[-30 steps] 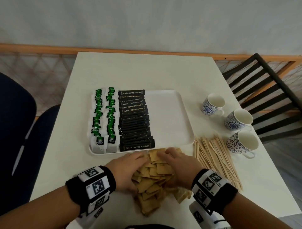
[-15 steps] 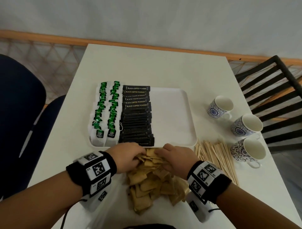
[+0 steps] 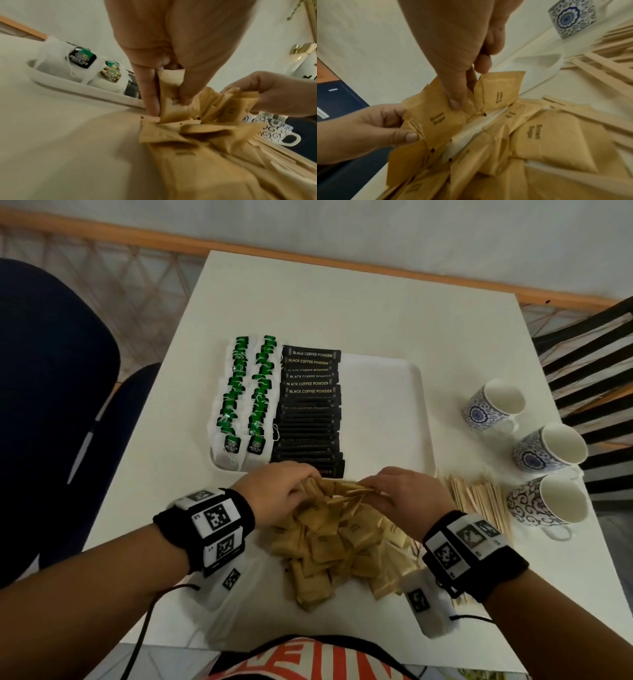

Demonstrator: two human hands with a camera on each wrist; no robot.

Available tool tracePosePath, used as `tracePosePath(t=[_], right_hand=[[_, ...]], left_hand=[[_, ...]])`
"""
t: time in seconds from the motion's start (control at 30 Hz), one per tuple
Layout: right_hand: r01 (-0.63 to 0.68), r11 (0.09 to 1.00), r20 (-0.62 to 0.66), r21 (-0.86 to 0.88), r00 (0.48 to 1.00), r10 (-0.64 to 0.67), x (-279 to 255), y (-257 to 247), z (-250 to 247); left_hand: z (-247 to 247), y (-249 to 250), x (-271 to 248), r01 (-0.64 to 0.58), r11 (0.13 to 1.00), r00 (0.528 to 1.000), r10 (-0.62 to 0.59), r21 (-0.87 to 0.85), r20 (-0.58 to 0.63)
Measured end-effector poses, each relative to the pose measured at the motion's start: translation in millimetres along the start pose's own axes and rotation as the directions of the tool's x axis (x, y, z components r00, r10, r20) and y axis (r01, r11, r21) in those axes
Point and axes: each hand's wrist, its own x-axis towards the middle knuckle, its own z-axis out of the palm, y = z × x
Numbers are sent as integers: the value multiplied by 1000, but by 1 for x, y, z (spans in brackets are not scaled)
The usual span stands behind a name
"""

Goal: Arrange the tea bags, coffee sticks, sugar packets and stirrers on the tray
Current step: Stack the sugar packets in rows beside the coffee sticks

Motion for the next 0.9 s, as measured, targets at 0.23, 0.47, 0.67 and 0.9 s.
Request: tracePosePath(t=[0.23,0.47,0.67,0.9], right_hand=[[-25,997,9,78,1000,24,4,-5,11],[-75,975,-40,209,996,85,4,5,2],[-107,928,-120,356,980,159,4,9,-15],[-182,710,64,680,980,190,25,-4,-32]], left_hand=[[7,-2,7,22,1000,999,-22,-9,35],[-9,-4,1,61,974,997,-70,-217,-31],[-20,-5,3,131,754,959,-261,-644,-111],[-25,30,23,175,375,947,-316,-910,52]])
